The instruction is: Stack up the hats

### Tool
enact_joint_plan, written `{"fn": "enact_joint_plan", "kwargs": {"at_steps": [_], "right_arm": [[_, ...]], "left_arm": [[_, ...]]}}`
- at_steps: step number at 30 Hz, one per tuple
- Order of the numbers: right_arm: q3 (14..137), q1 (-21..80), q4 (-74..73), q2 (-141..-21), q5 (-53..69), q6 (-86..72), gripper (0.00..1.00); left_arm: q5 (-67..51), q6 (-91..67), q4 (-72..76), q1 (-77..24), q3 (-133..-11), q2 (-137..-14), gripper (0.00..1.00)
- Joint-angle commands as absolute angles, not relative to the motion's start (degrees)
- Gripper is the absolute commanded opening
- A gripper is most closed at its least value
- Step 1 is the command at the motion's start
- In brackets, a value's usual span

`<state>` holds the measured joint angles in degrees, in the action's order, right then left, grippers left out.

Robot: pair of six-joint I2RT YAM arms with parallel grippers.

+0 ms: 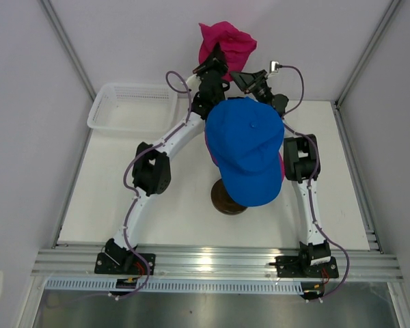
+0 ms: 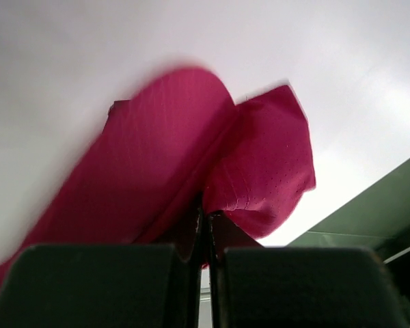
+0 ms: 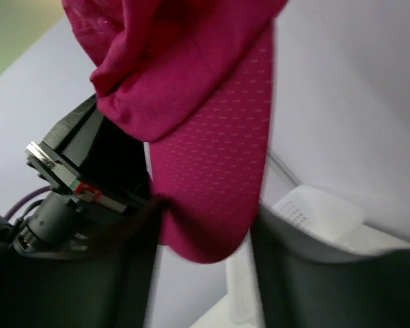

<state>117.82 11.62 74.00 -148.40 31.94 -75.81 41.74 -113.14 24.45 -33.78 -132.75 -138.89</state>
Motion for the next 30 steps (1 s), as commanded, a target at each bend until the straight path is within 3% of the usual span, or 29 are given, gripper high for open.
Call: {"fn": "enact_joint_plan", "kwargs": {"at_steps": [1, 2, 3, 10, 12, 13, 14, 16, 17, 19, 20, 22, 24, 26, 28, 30], "right_arm": [[121.29, 13.01, 89.30, -148.62, 32.52, -75.50, 0.43], [121.29, 13.09, 89.38, -148.54, 32.61, -75.59, 0.26], [121.12, 13.10, 89.47, -148.45, 32.35, -75.76, 0.00], [119.01, 9.59, 89.47, -143.27, 35.85, -78.39, 0.00], [118.92, 7.04, 87.46, -140.72, 38.56, -81.72, 0.00], [119.61, 6.07, 85.71, -139.93, 39.71, -83.48, 0.00], [119.79, 5.19, 81.69, -138.18, 41.21, -86.02, 0.00], [120.49, 2.64, 75.62, -136.33, 47.09, -87.01, 0.00], [120.76, 1.85, 68.10, -133.88, 49.46, -86.92, 0.00], [121.02, 0.53, 57.02, -130.97, 56.23, -83.08, 0.00], [121.46, 0.53, 39.64, -129.30, 57.99, -80.10, 0.00], [121.03, -2.02, 23.54, -123.33, 59.50, -64.66, 0.00], [123.55, -2.37, -9.62, -118.42, 52.18, -43.21, 0.00], [127.78, -2.55, -35.97, -117.60, 46.70, -34.14, 0.00], [126.58, -2.90, -44.78, -115.68, 43.69, -31.65, 0.00], [122.37, -3.25, -55.32, -113.57, 41.59, -29.72, 0.00]], "left_arm": [[40.52, -119.35, 26.10, -33.49, -133.24, -139.22, 0.01], [40.26, -119.70, 25.93, -33.40, -133.07, -139.13, 0.01], [40.25, -119.79, 26.45, -33.49, -132.89, -138.96, 0.01], [37.98, -117.43, 34.42, -31.73, -123.23, -134.13, 0.01], [35.08, -112.27, 39.35, -30.24, -117.98, -131.85, 0.06], [33.59, -110.41, 44.77, -29.36, -116.30, -130.79, 0.12], [31.92, -108.74, 47.09, -28.57, -110.01, -129.56, 0.27], [28.49, -104.69, 51.13, -26.20, -105.06, -124.84, 0.49], [27.17, -103.11, 54.63, -25.41, -99.55, -122.98, 0.64], [23.30, -95.92, 58.60, -22.51, -91.61, -119.02, 0.81], [22.07, -93.19, 61.06, -21.54, -86.10, -115.18, 0.90], [18.47, -88.09, 62.39, -18.56, -76.77, -111.64, 0.93], [15.22, -80.39, 63.11, -15.49, -72.79, -106.80, 0.96], [9.69, -67.68, 61.71, -13.28, -68.38, -102.16, 0.96], [5.13, -56.04, 55.14, -13.18, -68.20, -98.72, 0.96], [2.82, -33.07, 44.37, -14.84, -71.08, -95.11, 0.96]]}}
